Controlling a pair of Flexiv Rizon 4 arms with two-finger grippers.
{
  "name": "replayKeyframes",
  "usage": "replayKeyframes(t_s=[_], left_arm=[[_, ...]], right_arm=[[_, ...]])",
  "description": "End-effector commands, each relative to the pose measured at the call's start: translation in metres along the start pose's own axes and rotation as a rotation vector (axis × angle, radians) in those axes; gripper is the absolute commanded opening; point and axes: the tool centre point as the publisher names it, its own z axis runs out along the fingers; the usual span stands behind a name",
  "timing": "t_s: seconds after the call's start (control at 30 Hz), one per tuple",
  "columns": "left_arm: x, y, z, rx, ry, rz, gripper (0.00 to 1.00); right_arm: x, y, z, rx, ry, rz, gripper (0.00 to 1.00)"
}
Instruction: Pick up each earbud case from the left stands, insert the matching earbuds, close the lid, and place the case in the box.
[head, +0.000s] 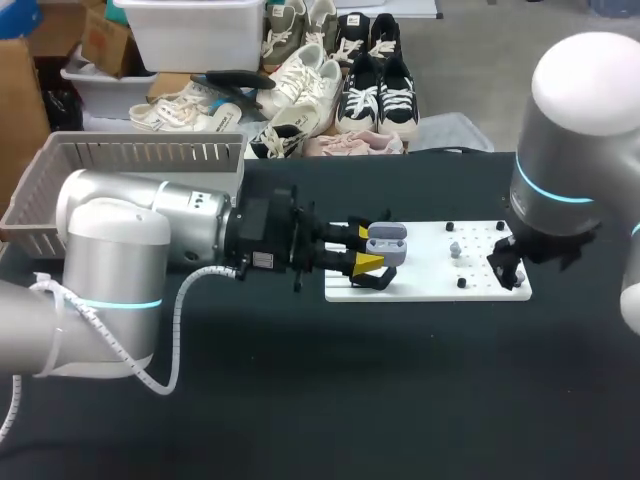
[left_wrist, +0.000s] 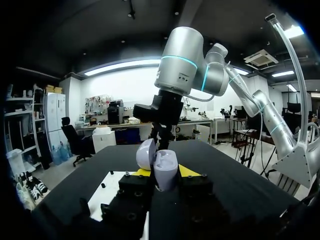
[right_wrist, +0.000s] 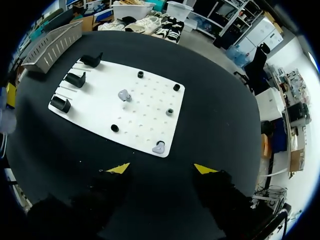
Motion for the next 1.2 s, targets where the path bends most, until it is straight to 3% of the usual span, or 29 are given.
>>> replayKeyframes(t_s=[0.03,0.23,0.33,0.8,1.2], left_arm=[[0.0,-0.001,0.001,-0.005,0.0,0.001,0.0],[0.0,-0.001,0.001,-0.005,0.0,0.001,0.0],[0.0,-0.001,0.001,-0.005,0.0,0.001,0.0],[0.0,-0.001,0.001,-0.005,0.0,0.001,0.0],[0.0,-0.001,0.001,-0.005,0.0,0.001,0.0]], right_arm=[[-0.007,0.004,0.008,0.0,0.021,-0.006,0.69],[-0.01,0.004,0.016,0.003,0.041,-0.013,0.51],[-0.011,0.004,0.02,0.005,0.051,-0.014,0.47],[-0.013,0.008,0.036,-0.008,0.082,-0.015,0.51],[-0.013,0.005,0.045,-0.014,0.096,-0.004,0.47]])
